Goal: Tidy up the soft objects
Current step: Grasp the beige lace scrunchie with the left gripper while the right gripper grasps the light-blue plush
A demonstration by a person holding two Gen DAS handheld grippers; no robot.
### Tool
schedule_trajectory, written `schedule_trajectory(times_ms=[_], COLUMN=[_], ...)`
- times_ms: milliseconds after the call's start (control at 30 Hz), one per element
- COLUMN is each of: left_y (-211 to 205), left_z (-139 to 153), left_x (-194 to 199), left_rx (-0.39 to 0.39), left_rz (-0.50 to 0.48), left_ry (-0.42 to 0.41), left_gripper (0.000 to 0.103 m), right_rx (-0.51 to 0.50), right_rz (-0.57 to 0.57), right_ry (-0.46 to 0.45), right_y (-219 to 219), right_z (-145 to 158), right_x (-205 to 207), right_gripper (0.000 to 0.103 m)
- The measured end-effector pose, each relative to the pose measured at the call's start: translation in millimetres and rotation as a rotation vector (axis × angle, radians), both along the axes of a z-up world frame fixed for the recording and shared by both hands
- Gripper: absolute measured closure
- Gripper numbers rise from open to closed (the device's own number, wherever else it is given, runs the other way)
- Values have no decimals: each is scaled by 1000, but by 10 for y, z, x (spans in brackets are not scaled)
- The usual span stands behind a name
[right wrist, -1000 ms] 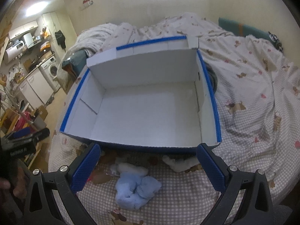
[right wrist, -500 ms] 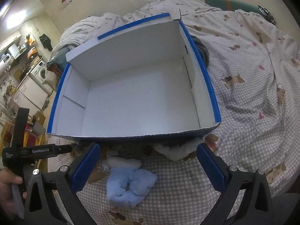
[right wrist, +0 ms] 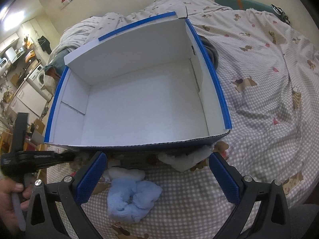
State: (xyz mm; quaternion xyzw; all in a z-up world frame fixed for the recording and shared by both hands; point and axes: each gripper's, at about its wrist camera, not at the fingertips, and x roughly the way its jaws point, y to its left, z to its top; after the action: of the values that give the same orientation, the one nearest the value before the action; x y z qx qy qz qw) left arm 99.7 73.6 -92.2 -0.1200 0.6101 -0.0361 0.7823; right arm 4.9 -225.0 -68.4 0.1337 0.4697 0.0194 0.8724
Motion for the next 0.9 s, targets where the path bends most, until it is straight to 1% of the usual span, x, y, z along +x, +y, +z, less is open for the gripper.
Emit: schedule_trajectory(times_ms=[33, 133, 167, 200, 300, 333, 367, 433, 500, 567, 633, 667, 700, 733, 767, 833, 867, 900], left_y=[40, 154, 94, 128, 139, 21, -1, -33, -125, -211, -265, -283, -289, -285, -277, -267, -251, -237], left_z=[51, 333, 383, 441, 477, 499, 469, 422, 371, 385, 395, 394, 391, 393, 398, 401, 401, 396], left_x=[-27, -218, -247, -244, -287, -273, -245, -233, -293, -336, -356, -365, -374, -385, -393, -403, -405, -408], left_rx=[16, 81, 100, 115, 127, 128, 124, 114, 128, 148, 168, 176, 179, 182, 189, 196, 195, 193], left_rz=[-2, -19, -23, -19, 5, 8, 7, 3, -14, -35, -52, -59, -62, -62, -60, -59, -54, -50], left_ry=[-20, -98, -112, -134, -201, -205, -199, -182, -174, -182, -195, -199, -202, -207, -212, -218, -218, -216], left_gripper=[93, 93, 93, 93, 93, 93, 93, 93, 93, 93, 93, 93, 93, 93, 93, 93, 93, 93], right_rx=[1, 4, 8, 16, 59, 78, 96, 96, 80, 45, -26, -86, -120, -126, -104, -65, -66, -72], right_rz=[-1, 2, 4, 7, 24, 36, 55, 94, 155, 219, 257, 262, 258, 258, 263, 261, 262, 262], right_ry=[0, -1, -1, 2, 29, 43, 58, 73, 88, 127, 160, 181, 196, 213, 232, 249, 256, 261], right_y=[-2, -6, -11, -14, -18, -3, 25, 108, 242, 395, 560, 638, 680, 711, 730, 752, 764, 772], right_z=[1, 7, 7, 6, -32, -53, -76, -102, -123, -194, -296, -365, -421, -477, -530, -593, -615, -629], right_x=[-8, -28, -32, -30, -10, -3, 4, -2, -16, -25, -56, -55, -50, -40, -25, -21, -22, -27], right_gripper=[0, 0, 0, 0, 0, 0, 0, 0, 0, 0, 0, 0, 0, 3, 11, 15, 21, 32])
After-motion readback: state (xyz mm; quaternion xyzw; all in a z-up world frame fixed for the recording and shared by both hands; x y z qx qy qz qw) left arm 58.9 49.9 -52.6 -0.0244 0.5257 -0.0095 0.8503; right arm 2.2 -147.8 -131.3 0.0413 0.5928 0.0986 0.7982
